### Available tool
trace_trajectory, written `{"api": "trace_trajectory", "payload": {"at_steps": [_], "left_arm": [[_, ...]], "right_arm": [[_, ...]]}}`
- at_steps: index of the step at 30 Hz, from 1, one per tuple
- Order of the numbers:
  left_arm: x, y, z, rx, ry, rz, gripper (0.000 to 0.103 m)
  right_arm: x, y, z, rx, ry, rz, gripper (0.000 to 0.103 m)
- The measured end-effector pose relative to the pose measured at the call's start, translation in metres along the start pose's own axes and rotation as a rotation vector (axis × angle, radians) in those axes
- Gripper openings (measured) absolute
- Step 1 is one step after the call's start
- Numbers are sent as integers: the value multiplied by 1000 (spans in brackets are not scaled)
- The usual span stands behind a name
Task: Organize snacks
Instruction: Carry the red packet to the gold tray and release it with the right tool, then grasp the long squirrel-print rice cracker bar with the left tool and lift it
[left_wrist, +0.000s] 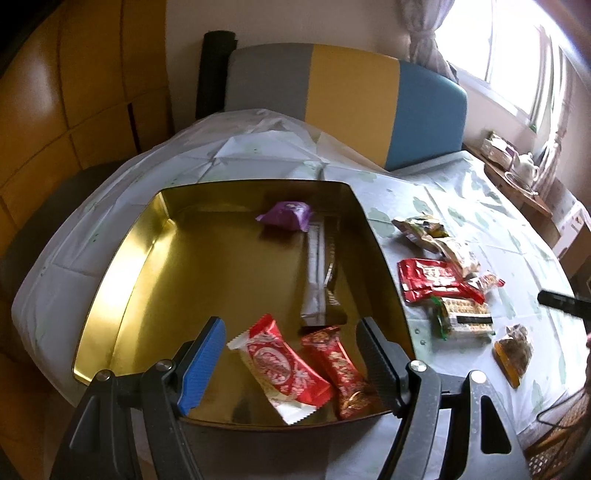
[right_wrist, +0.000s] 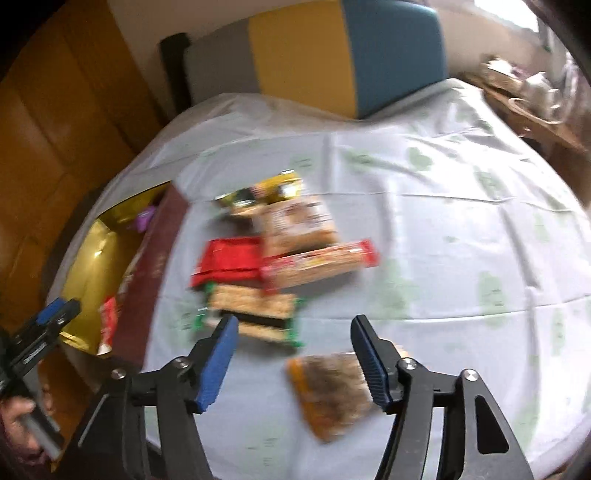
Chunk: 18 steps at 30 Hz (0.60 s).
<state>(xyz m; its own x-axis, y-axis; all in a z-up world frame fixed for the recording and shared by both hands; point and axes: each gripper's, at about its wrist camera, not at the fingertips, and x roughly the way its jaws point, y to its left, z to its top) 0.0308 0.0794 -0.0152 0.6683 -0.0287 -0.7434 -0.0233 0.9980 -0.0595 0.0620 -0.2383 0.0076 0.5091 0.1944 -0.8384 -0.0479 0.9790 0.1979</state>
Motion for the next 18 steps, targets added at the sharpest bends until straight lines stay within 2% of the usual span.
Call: {"api": "trace_trajectory", "payload": {"at_steps": [4, 8, 9, 10, 12, 15, 18], "left_arm": [[-1, -14, 2, 42, 3, -26, 74], [3, -30, 4, 74, 27, -62, 74], [4, -34, 5, 81, 35, -73, 73], [6, -38, 5, 88, 44, -85, 69], [10, -50, 5, 111, 68, -112, 66], [14, -70, 4, 185, 89, -146, 58], [17, -94, 4, 265, 119, -211, 58]], "right_arm": [[-1, -37, 9, 33, -2, -82, 68], [11, -85, 11, 179, 0, -155, 69], [15, -94, 9, 227, 29, -165, 69], [19, -103, 8, 276, 64, -170, 69], [20, -114, 8, 336, 76, -137, 69], [17, -116, 9, 347, 61, -134, 75], [16, -113, 10, 344, 58, -122, 76]]}}
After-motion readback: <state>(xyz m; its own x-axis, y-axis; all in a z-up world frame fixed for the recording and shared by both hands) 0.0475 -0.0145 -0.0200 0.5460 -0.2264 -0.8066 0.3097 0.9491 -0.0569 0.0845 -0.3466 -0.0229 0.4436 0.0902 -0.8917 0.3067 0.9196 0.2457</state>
